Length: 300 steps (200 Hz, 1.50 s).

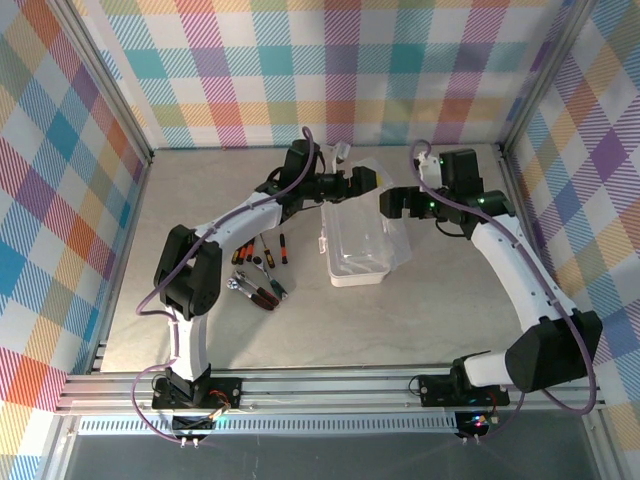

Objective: Pack the tool kit

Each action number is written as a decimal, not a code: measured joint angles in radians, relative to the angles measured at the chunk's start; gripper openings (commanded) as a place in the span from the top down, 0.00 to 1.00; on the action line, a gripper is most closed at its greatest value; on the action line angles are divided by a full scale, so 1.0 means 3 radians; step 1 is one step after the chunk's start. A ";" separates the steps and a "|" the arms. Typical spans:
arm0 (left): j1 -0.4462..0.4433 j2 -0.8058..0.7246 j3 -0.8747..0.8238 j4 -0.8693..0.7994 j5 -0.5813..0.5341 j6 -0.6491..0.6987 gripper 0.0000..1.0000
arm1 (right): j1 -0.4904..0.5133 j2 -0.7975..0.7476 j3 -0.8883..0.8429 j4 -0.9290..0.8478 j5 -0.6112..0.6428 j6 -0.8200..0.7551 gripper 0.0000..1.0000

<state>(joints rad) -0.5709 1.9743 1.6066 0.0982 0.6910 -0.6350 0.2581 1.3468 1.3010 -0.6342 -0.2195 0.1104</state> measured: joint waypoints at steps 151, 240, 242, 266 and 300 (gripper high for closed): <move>-0.0034 0.0107 0.0202 -0.0156 -0.0001 0.0050 0.00 | 0.0771 0.0095 -0.0051 -0.0187 0.0753 -0.0327 0.01; -0.0032 0.0149 0.0251 -0.0332 -0.0064 0.0150 0.00 | 0.1016 0.0300 0.0052 -0.0224 0.1231 -0.0320 0.10; -0.0032 0.0149 0.0252 -0.0336 -0.0065 0.0153 0.00 | 0.1016 0.0301 0.0053 -0.0225 0.1235 -0.0319 0.11; -0.0032 0.0149 0.0282 -0.0412 -0.0088 0.0226 0.00 | 0.1019 0.0305 0.0057 -0.0228 0.1319 -0.0310 0.16; -0.0022 0.0148 0.0289 -0.0487 -0.0090 0.0290 0.00 | 0.1019 0.0306 0.0057 -0.0264 0.1405 -0.0295 0.23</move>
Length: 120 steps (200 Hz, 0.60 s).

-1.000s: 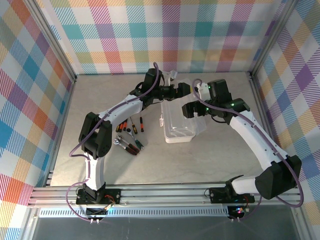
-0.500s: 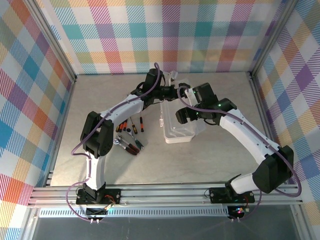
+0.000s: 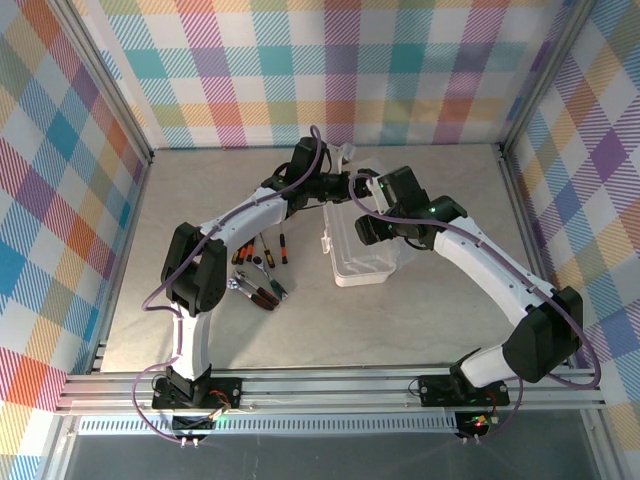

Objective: Pack the tool kit

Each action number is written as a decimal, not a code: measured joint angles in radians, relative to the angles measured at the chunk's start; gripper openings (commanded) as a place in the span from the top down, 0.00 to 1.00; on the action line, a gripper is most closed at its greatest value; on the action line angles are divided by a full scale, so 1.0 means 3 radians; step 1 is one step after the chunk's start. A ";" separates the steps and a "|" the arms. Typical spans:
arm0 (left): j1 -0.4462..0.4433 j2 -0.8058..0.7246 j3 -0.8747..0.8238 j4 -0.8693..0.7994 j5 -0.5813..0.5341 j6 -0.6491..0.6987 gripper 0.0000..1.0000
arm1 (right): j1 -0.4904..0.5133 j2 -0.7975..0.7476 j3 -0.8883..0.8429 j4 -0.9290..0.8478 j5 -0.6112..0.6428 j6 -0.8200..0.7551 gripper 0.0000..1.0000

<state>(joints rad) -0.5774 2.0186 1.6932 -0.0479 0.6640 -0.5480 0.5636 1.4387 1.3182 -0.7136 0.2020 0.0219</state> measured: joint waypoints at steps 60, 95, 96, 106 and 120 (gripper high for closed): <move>0.0192 -0.0264 -0.0108 -0.0284 -0.0156 0.0287 0.00 | -0.0001 -0.0001 0.0055 -0.0092 0.0114 0.0062 0.29; 0.0409 -0.0792 -0.0450 -0.0601 -0.0483 0.0562 0.00 | -0.0001 0.0000 0.0089 -0.0154 0.0156 0.0106 0.30; 0.0417 -0.0818 -0.0472 -0.0617 -0.0504 0.0572 0.00 | -0.0001 0.0000 0.0089 -0.0154 0.0158 0.0108 0.30; 0.0451 -0.0959 -0.0614 -0.0701 -0.0619 0.0626 0.00 | -0.0001 0.0000 0.0107 -0.0178 0.0164 0.0132 0.30; 0.0458 -0.1102 -0.0844 -0.0805 -0.0759 0.0688 0.00 | -0.0001 0.0000 0.0132 -0.0205 0.0169 0.0163 0.31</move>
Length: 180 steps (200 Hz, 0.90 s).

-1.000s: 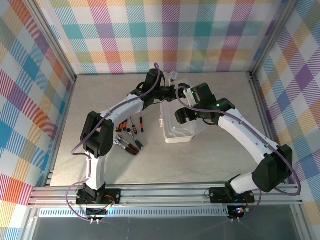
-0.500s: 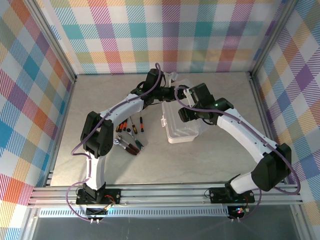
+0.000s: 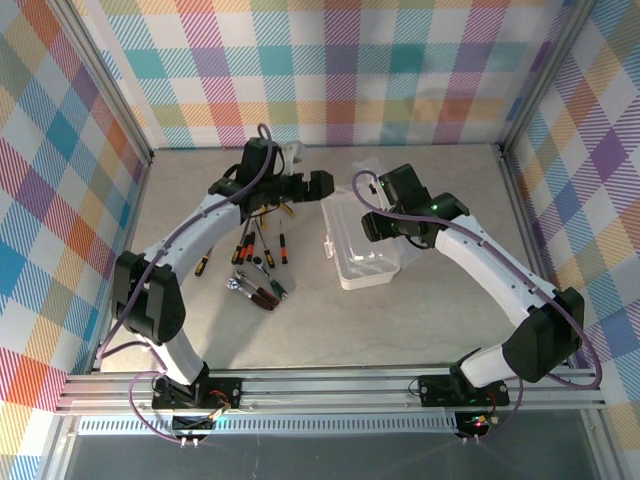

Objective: Pack the tool kit

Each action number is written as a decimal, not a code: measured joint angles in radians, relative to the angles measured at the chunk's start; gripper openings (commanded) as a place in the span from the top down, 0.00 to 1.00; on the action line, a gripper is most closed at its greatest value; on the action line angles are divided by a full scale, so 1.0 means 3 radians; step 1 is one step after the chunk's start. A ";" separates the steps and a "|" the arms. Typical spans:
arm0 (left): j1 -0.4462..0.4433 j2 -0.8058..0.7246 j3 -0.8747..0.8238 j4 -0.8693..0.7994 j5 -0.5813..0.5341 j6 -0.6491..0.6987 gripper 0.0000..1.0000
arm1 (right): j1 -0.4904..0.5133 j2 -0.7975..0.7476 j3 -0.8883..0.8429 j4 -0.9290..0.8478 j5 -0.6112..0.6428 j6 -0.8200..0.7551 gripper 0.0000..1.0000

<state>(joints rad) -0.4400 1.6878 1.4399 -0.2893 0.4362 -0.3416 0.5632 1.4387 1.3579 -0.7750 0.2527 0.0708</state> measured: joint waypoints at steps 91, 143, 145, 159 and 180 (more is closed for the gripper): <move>-0.0089 0.0326 -0.0671 -0.0333 -0.0375 0.0058 0.00 | -0.0004 -0.0003 0.0025 -0.0042 -0.0014 0.0114 0.33; -0.0156 0.0566 -0.0554 -0.0135 -0.0235 0.0042 0.00 | -0.0062 -0.0046 0.0024 -0.0041 -0.0125 0.0189 0.33; -0.0159 0.0570 -0.0552 -0.0128 -0.0230 0.0042 0.00 | -0.0067 -0.0050 0.0024 -0.0042 -0.0132 0.0191 0.33; -0.0163 0.0607 -0.0549 -0.0071 -0.0198 0.0029 0.00 | -0.0089 -0.0069 0.0023 -0.0041 -0.0174 0.0214 0.33; -0.0165 0.0669 -0.0529 -0.0052 -0.0181 0.0006 0.00 | -0.0125 -0.0102 0.0003 -0.0039 -0.0224 0.0242 0.33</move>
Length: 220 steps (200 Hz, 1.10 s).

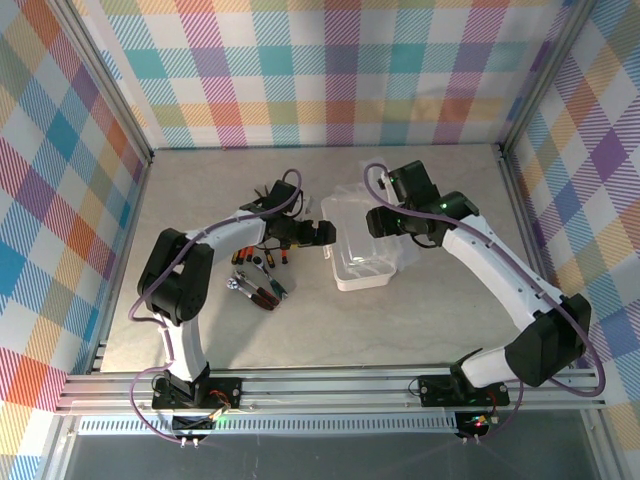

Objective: Pack the tool kit

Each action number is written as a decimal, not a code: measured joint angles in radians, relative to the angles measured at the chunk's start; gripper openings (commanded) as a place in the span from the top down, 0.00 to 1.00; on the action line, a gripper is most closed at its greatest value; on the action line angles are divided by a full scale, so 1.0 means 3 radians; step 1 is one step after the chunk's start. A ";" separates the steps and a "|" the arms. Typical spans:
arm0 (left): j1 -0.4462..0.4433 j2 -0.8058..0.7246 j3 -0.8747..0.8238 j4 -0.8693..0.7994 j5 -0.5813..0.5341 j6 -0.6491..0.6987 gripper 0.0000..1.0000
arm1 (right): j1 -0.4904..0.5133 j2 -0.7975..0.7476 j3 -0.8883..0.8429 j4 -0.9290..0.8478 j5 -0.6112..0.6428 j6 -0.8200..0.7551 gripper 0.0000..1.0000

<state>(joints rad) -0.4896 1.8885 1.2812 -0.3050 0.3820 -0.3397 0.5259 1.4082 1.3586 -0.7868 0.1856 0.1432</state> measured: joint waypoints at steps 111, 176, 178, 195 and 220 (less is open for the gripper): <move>-0.0003 0.0123 0.0010 0.0055 0.0058 -0.0038 0.00 | -0.0384 -0.0362 -0.0088 0.0028 -0.0036 -0.0018 0.18; -0.0003 0.0174 0.0066 0.0029 0.0067 -0.0038 0.00 | -0.0577 -0.0459 -0.0261 0.0023 -0.0114 -0.0122 0.01; -0.0003 0.0177 0.0069 0.0028 0.0069 -0.0038 0.00 | -0.0577 -0.0459 -0.0259 0.0023 -0.0120 -0.0121 0.01; -0.0003 0.0197 0.0098 0.0014 0.0067 -0.0038 0.00 | -0.0566 -0.0460 -0.0244 0.0023 -0.0192 -0.0167 0.01; -0.0003 0.0207 0.0117 -0.0014 0.0067 -0.0038 0.00 | -0.0506 -0.0453 -0.0139 0.0019 -0.0242 -0.0216 0.01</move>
<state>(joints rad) -0.4904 1.9507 1.3163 -0.3092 0.4023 -0.3511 0.3740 1.2724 1.3170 -0.7811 0.1131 0.0784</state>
